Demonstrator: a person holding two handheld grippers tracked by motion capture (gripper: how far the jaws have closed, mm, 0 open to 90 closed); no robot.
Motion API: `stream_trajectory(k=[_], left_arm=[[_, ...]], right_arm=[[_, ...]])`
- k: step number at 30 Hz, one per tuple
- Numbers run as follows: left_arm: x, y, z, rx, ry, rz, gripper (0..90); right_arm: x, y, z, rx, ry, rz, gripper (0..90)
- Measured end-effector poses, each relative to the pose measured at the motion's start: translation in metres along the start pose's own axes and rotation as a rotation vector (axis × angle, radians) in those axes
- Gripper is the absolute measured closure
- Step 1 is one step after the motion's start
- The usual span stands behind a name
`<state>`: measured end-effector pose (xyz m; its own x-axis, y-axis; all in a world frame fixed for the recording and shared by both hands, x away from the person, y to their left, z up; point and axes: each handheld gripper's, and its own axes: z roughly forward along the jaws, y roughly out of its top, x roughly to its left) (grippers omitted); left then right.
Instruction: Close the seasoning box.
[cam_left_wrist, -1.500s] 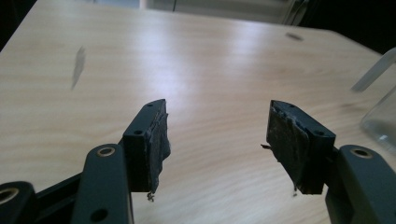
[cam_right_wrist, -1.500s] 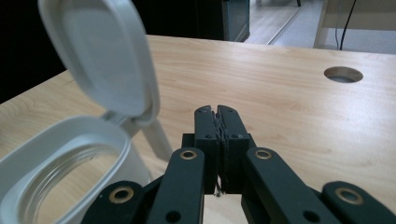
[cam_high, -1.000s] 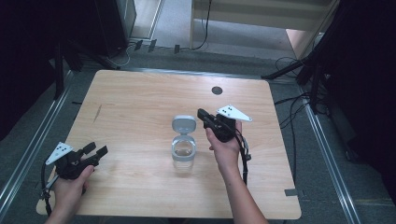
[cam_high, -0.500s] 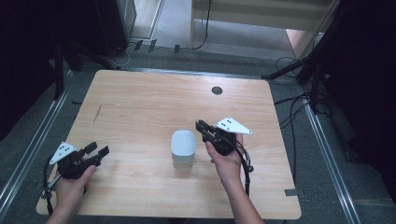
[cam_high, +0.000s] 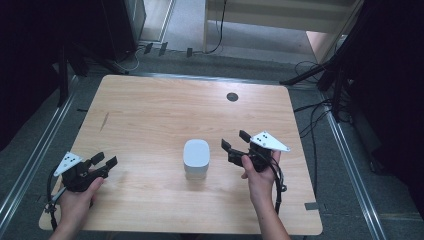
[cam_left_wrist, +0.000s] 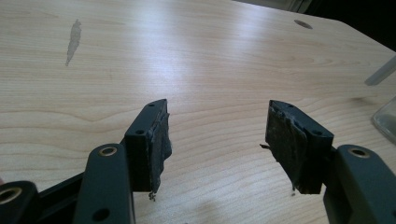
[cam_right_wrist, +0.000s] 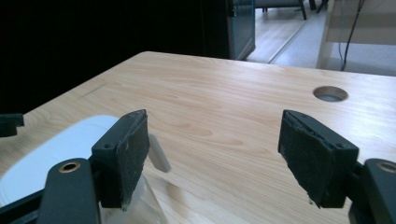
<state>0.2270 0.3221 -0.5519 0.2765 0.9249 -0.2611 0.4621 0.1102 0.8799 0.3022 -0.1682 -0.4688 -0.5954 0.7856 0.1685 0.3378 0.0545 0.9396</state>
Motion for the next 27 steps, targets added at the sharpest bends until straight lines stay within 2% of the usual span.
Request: stream_trajectory(k=[5,16,18,22,27], left_arm=[[-0.001,0.0,0.001,0.001,0.005,0.007,40.1],[-0.002,0.0,0.001,0.001,0.005,0.011,39.8],[-0.002,0.0,0.001,0.0,0.006,0.011,39.8],[-0.002,0.0,0.001,0.003,0.008,0.013,39.6],[-0.002,0.0,0.001,0.002,0.01,0.012,39.7]], right_arm=[[-0.013,-0.009,-0.01,0.021,-0.034,0.007,25.4],[-0.044,-0.043,-0.039,0.06,-0.102,0.03,26.3],[-0.053,-0.055,-0.05,0.072,-0.124,0.034,26.3],[-0.068,-0.069,-0.07,0.086,-0.15,0.06,26.4],[-0.088,-0.085,-0.099,0.095,-0.207,0.092,26.9]])
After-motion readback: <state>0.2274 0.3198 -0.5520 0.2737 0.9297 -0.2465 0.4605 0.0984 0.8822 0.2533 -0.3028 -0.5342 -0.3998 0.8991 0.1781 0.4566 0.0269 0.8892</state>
